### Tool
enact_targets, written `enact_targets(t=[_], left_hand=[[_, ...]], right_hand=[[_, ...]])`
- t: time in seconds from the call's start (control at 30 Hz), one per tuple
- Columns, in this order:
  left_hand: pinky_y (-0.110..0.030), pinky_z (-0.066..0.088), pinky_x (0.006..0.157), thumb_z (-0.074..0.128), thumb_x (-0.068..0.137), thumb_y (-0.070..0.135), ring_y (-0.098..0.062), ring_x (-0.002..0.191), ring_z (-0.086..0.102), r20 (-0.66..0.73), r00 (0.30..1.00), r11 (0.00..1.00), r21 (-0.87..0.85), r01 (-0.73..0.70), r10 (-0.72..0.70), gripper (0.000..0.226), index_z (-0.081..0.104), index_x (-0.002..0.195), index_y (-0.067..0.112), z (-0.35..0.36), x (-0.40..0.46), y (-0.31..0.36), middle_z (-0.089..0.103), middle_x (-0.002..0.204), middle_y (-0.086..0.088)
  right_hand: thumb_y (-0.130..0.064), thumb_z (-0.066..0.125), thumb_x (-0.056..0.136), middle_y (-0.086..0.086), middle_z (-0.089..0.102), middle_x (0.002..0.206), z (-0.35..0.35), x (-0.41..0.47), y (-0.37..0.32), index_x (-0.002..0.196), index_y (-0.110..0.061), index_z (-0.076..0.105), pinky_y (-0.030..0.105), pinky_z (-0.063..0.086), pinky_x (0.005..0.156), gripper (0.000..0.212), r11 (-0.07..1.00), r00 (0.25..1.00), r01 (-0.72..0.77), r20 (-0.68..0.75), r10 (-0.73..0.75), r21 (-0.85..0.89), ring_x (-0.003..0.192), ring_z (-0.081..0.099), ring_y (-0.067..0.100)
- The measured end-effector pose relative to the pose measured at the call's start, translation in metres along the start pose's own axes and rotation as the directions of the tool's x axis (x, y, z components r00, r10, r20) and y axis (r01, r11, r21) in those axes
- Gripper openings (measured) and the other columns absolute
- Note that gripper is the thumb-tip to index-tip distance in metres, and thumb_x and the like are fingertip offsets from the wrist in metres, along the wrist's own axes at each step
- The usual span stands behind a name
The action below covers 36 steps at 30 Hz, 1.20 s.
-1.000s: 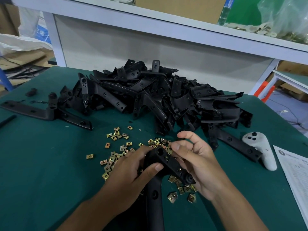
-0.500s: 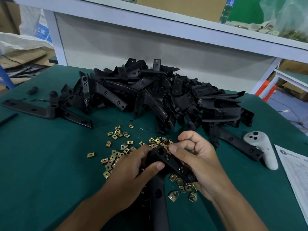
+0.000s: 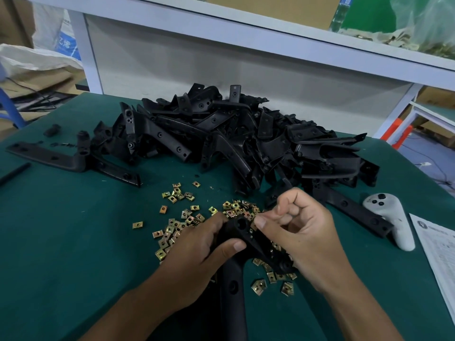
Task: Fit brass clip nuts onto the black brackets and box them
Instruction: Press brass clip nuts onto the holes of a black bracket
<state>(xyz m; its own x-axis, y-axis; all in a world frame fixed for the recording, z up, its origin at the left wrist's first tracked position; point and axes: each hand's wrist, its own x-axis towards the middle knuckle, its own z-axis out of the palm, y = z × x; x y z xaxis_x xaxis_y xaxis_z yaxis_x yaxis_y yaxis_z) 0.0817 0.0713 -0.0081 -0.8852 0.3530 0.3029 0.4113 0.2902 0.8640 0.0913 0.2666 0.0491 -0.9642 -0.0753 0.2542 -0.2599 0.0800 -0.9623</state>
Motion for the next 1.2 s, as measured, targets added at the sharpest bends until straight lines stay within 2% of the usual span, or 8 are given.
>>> enact_targets(t=[0.3,0.47,0.6,0.73,0.9,1.0,1.13,1.2], left_hand=[[-0.009,0.033,0.051,0.048,0.088,0.068,0.001,0.056,0.05,-0.001,1.0,1.0,-0.024,0.007,-0.007,0.022,0.047,0.087,0.046,0.0,0.0,-0.001,0.056,0.065,0.019],[-0.017,0.035,0.048,0.043,0.081,0.087,-0.002,0.055,0.05,-0.119,0.993,0.998,-0.064,-0.002,-0.006,0.048,0.052,0.091,0.041,0.001,-0.001,-0.001,0.06,0.069,0.006],[-0.028,0.039,0.05,0.037,0.081,0.09,-0.018,0.061,0.056,-0.141,0.99,0.999,-0.034,-0.016,0.011,0.048,0.051,0.09,0.045,0.003,-0.002,-0.001,0.064,0.076,0.001],[-0.015,0.038,0.049,0.039,0.085,0.084,-0.005,0.059,0.056,-0.122,0.992,0.998,-0.052,-0.043,0.036,0.038,0.053,0.091,0.049,0.002,-0.002,0.002,0.064,0.072,0.013],[-0.031,0.044,0.056,0.04,0.085,0.086,-0.015,0.066,0.059,-0.096,0.994,0.997,-0.056,-0.05,0.044,0.047,0.056,0.095,0.043,0.004,-0.001,0.0,0.066,0.079,0.01],[-0.024,0.049,0.063,0.043,0.087,0.082,-0.009,0.078,0.066,-0.066,0.997,0.997,-0.065,-0.038,0.034,0.043,0.058,0.103,0.046,0.004,-0.003,-0.001,0.071,0.088,0.015],[-0.01,0.049,0.07,0.052,0.092,0.062,0.001,0.087,0.067,-0.12,0.993,0.991,-0.13,-0.031,0.015,0.022,0.062,0.107,0.049,0.004,0.001,0.001,0.071,0.097,0.017],[-0.012,0.052,0.072,0.055,0.089,0.055,0.001,0.087,0.068,-0.2,0.978,0.976,-0.22,0.006,-0.051,0.02,0.066,0.103,0.047,0.002,0.004,0.0,0.072,0.097,0.013]], right_hand=[[-0.017,0.083,0.083,-0.004,0.071,0.072,0.001,-0.002,-0.008,0.077,-0.026,0.057,0.021,0.055,0.067,0.028,0.999,0.996,-0.048,0.08,0.047,0.006,0.069,0.067,0.011],[-0.036,0.096,0.058,-0.011,0.075,0.091,0.012,-0.01,-0.012,0.089,-0.039,0.061,0.021,0.055,0.081,0.046,0.982,0.999,0.049,0.025,-0.045,-0.184,0.083,0.069,0.005],[-0.036,0.096,0.061,-0.005,0.077,0.097,0.016,-0.011,-0.009,0.088,-0.039,0.059,0.023,0.057,0.086,0.046,0.978,0.992,0.111,-0.034,-0.119,-0.177,0.094,0.074,0.014],[-0.039,0.094,0.065,-0.009,0.077,0.093,0.015,-0.01,-0.007,0.085,-0.036,0.057,0.02,0.057,0.082,0.042,0.965,0.987,0.155,-0.006,-0.16,-0.211,0.092,0.075,0.012],[-0.043,0.088,0.068,-0.019,0.076,0.092,0.011,-0.008,-0.005,0.084,-0.037,0.05,0.015,0.053,0.084,0.042,0.923,0.974,0.225,0.055,-0.219,-0.314,0.094,0.073,0.003],[-0.044,0.086,0.073,-0.019,0.075,0.096,0.007,-0.007,-0.006,0.09,-0.038,0.054,0.016,0.053,0.085,0.037,0.923,0.969,0.243,0.105,-0.221,-0.299,0.096,0.072,0.004],[-0.041,0.063,0.097,-0.007,0.076,0.105,-0.01,0.007,0.007,0.111,-0.03,0.064,0.025,0.052,0.087,0.018,0.997,0.996,0.072,0.056,-0.071,-0.017,0.103,0.069,0.012],[-0.035,0.055,0.103,-0.013,0.074,0.107,-0.021,0.013,0.022,0.114,-0.03,0.067,0.024,0.05,0.083,0.016,0.984,0.999,-0.011,-0.05,0.002,-0.18,0.101,0.066,0.003]])
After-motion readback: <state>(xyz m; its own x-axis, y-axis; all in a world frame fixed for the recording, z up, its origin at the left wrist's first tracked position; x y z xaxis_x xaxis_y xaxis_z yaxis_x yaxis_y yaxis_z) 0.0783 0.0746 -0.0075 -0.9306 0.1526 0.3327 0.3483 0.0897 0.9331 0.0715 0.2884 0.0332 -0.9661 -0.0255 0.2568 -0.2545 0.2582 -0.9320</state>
